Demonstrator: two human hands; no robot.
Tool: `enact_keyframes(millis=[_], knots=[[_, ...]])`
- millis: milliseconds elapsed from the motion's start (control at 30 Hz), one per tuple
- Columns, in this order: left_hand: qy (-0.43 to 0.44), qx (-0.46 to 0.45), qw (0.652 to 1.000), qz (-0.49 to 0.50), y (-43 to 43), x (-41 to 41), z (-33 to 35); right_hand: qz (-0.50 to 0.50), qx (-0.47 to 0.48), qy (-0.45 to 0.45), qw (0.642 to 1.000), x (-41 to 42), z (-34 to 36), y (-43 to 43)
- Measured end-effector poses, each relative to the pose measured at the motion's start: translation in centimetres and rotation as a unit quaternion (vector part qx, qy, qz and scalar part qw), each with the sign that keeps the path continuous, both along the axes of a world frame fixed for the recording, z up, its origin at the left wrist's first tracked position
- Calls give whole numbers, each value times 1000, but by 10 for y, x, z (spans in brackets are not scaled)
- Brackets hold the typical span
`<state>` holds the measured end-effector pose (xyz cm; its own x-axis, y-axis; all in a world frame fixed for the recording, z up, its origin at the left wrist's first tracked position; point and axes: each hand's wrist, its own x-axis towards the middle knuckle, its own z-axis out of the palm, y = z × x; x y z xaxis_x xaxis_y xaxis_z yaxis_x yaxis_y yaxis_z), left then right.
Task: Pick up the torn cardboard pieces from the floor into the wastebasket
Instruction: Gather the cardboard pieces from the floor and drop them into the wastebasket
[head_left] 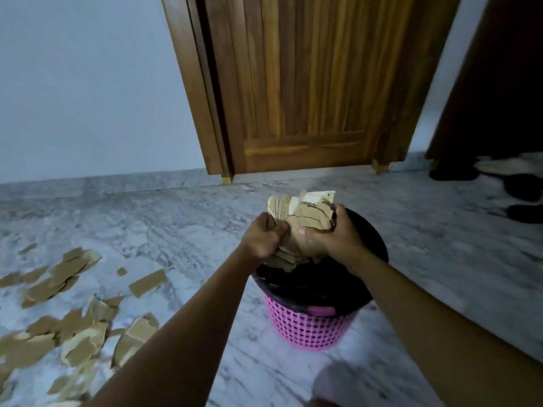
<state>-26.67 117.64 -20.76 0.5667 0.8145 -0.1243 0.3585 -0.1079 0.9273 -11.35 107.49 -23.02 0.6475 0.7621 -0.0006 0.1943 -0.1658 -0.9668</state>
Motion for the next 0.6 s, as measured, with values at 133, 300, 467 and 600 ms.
enact_keyframes(millis=[133,300,467,600], knots=[[32,2,999,-23,4,42,-29,9,-105,-41,994,31,-14,-11],[62,-4,997,-37,6,49,-37,16,-164,-58,985,44,-19,-13],[41,-14,999,-18,11,5,-33,41,-162,-83,982,16,-14,-7],[45,18,999,-1,8,-71,-8,87,-125,-137,979,-45,0,11]])
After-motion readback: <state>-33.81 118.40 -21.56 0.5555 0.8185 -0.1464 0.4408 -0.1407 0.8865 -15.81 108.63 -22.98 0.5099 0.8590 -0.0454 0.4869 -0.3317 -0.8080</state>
